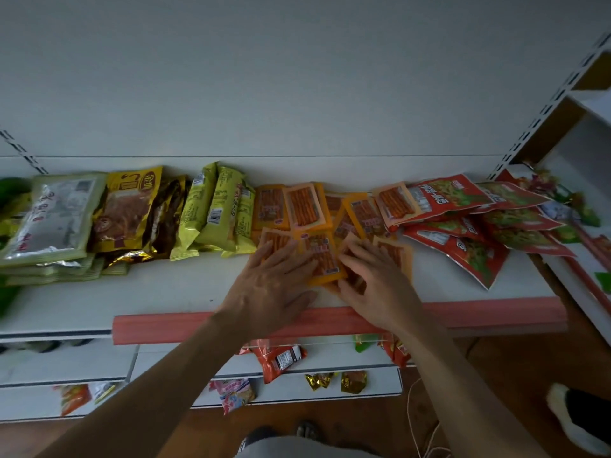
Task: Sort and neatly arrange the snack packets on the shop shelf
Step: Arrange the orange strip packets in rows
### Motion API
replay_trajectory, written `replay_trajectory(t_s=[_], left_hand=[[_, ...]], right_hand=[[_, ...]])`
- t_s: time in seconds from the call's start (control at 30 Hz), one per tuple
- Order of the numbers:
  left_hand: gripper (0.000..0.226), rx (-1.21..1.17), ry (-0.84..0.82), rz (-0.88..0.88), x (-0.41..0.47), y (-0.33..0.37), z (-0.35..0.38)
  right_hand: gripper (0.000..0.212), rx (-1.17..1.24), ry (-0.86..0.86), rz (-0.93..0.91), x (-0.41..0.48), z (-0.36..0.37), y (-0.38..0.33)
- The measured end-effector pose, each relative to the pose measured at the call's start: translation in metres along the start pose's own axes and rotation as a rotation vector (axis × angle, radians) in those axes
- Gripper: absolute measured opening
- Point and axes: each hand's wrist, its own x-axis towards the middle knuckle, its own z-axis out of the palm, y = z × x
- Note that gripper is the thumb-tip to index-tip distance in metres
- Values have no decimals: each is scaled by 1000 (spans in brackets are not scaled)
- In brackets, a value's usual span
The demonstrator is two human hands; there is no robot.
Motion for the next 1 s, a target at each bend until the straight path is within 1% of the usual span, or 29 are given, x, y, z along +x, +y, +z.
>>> replay_trajectory(t_s=[0.07,0.1,0.2,0.3,0.33,0.4,0.47,0.53,0.57,0.63,0.67,0.73,0.77,0.83,0.87,0.9,0.97,1.0], left_hand=[[47,-32,-39,-27,0,2,1],[46,-36,-46,-41,-1,3,1],[48,-17,-17,-50,-2,4,1],[45,-24,49,-83,4,10,0],[42,-41,52,-88,8,12,-1],[44,-85,-1,-60,20,21,1],[48,-155,-90,-27,29,30,6],[49,-236,-147,-66,30,33,12],[50,-260,-152,-91,29,33,14],[51,-264,-146,-104,27,32,16],[51,-260,-139,-103,27,33,16],[51,-268,-122,-107,28,34,16],[51,-272,-118,-111,28,35,16],[51,-267,-124,-112,27,35,17],[51,-263,-127,-110,27,35,17],[51,-258,-126,-109,26,36,17],[51,-249,-116,-109,25,36,18],[51,-244,-110,-109,25,37,18]], right_hand=[[39,30,86,-26,-2,-3,5],[37,22,91,-21,-2,-4,8],[45,-56,72,22,-5,-7,14],[54,-14,177,212,-14,-15,17],[53,17,206,290,-17,-19,19],[54,77,198,428,-23,-26,24],[49,194,159,528,-27,-30,24],[41,422,175,596,-26,-32,19],[44,577,195,634,-24,-32,15],[61,880,253,736,-16,-29,10],[69,971,285,793,-13,-27,10],[80,1038,313,888,-7,-27,10],[75,1044,295,901,-4,-27,11],[44,995,211,840,2,-27,12],[34,935,164,802,4,-27,11],[35,853,117,767,5,-26,9],[54,572,48,710,8,-23,6],[65,442,48,695,8,-22,5]])
